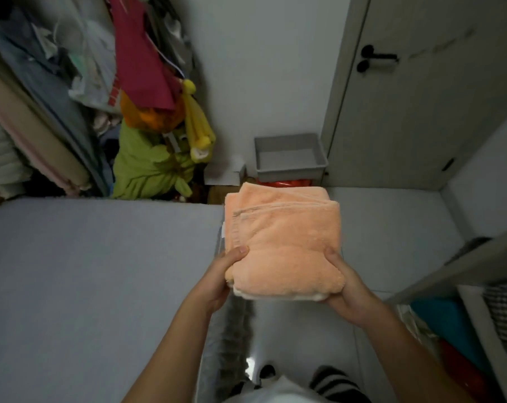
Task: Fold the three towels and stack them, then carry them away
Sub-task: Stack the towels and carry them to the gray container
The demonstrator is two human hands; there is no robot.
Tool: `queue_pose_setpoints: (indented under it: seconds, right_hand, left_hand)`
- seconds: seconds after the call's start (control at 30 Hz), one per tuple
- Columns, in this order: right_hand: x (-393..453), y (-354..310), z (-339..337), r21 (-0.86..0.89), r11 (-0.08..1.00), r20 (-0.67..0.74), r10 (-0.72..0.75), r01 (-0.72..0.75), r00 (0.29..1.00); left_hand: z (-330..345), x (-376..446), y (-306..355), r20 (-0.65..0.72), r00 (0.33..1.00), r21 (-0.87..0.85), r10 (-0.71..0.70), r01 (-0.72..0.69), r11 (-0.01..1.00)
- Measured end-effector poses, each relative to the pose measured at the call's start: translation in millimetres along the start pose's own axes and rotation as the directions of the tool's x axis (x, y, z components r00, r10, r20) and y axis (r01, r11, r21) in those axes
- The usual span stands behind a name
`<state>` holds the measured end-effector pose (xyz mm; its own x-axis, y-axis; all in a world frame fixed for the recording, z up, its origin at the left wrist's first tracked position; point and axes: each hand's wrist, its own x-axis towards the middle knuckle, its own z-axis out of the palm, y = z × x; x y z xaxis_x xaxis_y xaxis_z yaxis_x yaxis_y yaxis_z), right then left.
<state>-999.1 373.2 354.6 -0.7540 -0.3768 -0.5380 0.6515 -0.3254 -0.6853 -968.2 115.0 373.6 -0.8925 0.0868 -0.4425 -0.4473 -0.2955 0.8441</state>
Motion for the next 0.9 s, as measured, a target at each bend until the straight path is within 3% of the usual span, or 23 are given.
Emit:
queue_pose_setpoints:
  seconds: [0.17, 0.3, 0.43, 0.53, 0.9]
  right_hand:
    - [77.3, -69.7, -26.8, 0.036, 0.998, 0.004, -0.044, 0.044, 0.999]
    - [147.9, -118.5, -57.9, -0.073, 0.992, 0.006, -0.103, 0.103, 0.995]
    - [221.7, -184.1, -72.7, 0.053, 0.998, 0.035, 0.037, -0.039, 0.999]
    - [271.5, -231.0, -83.5, 0.087, 0.995, 0.042, 0.039, -0.042, 0.998]
    - [446.8, -321.1, -96.2, 0.019, 0.974, -0.089, 0.228, -0.227, 0.97]
  left_hand:
    - [14.2, 118.7, 44.8, 0.079, 0.994, 0.008, -0.07, 0.069, 0.998]
    - [23.6, 216.0, 71.5, 0.085, 0.99, -0.015, -0.109, 0.11, 0.994]
    - [35.3, 302.2, 99.9, 0.067, 0.988, -0.044, -0.143, 0.146, 0.988]
    - [42.7, 355.8, 117.5, 0.043, 0.982, -0.073, -0.182, 0.185, 0.98]
    - [13.9, 536.8, 167.6, -0.025, 0.948, -0.068, -0.316, 0.314, 0.947]
